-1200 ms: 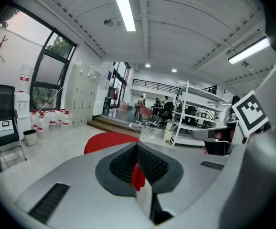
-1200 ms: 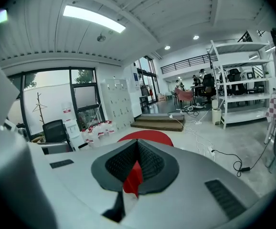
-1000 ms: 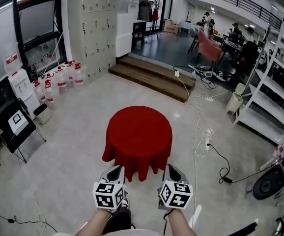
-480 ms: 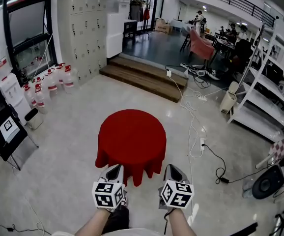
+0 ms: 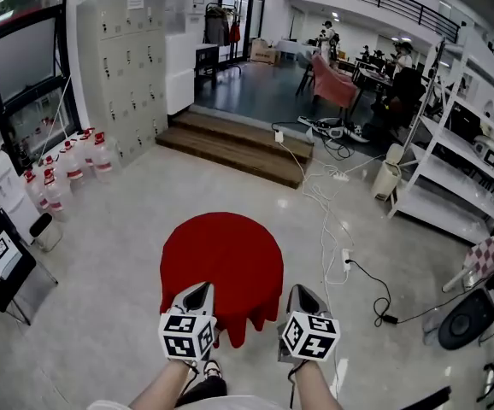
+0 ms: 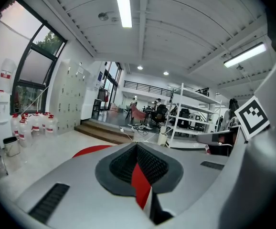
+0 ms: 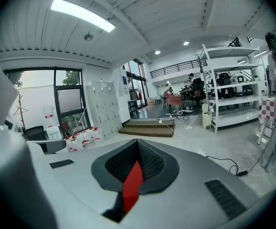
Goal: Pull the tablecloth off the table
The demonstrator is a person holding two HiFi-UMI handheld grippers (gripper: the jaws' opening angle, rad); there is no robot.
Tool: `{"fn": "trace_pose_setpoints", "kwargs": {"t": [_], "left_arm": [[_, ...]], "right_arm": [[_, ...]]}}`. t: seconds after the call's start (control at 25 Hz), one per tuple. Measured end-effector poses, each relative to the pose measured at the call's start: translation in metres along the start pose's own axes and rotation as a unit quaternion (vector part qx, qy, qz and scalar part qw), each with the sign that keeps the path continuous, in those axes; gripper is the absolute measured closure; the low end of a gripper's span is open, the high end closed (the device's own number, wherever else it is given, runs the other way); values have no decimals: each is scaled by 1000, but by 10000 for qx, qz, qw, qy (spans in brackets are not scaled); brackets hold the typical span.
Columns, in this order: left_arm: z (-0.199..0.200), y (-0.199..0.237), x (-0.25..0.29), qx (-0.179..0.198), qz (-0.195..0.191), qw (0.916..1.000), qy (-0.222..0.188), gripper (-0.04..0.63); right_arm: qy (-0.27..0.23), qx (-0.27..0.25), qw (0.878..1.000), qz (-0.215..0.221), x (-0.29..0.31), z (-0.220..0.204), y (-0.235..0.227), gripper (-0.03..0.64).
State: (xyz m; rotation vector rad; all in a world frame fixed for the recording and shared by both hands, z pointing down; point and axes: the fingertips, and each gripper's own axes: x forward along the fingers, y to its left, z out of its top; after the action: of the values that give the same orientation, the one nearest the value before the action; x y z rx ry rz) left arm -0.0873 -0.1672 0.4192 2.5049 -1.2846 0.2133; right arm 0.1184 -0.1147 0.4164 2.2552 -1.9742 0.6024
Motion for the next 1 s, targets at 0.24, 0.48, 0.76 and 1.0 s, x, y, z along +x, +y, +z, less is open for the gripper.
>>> {"fn": "trace_pose_setpoints", "kwargs": {"t": [0.24,0.48,0.76,1.0], "left_arm": [[13,19,39,33,-172,9998,20,578],[21,46,79,-63,-234,9997,61,578],[28,58,129,-77,-440,9988,178,578],[13,54,155,-110,-466,9978,459,578]], "right_arm": [[49,69,9999,-79,39,5,5,592],[163,0,9998,-139,82,12,8,592],[247,-11,9993,-282,122,20,2,592],[511,50,9981,-337,140,7,-15,592]]}}
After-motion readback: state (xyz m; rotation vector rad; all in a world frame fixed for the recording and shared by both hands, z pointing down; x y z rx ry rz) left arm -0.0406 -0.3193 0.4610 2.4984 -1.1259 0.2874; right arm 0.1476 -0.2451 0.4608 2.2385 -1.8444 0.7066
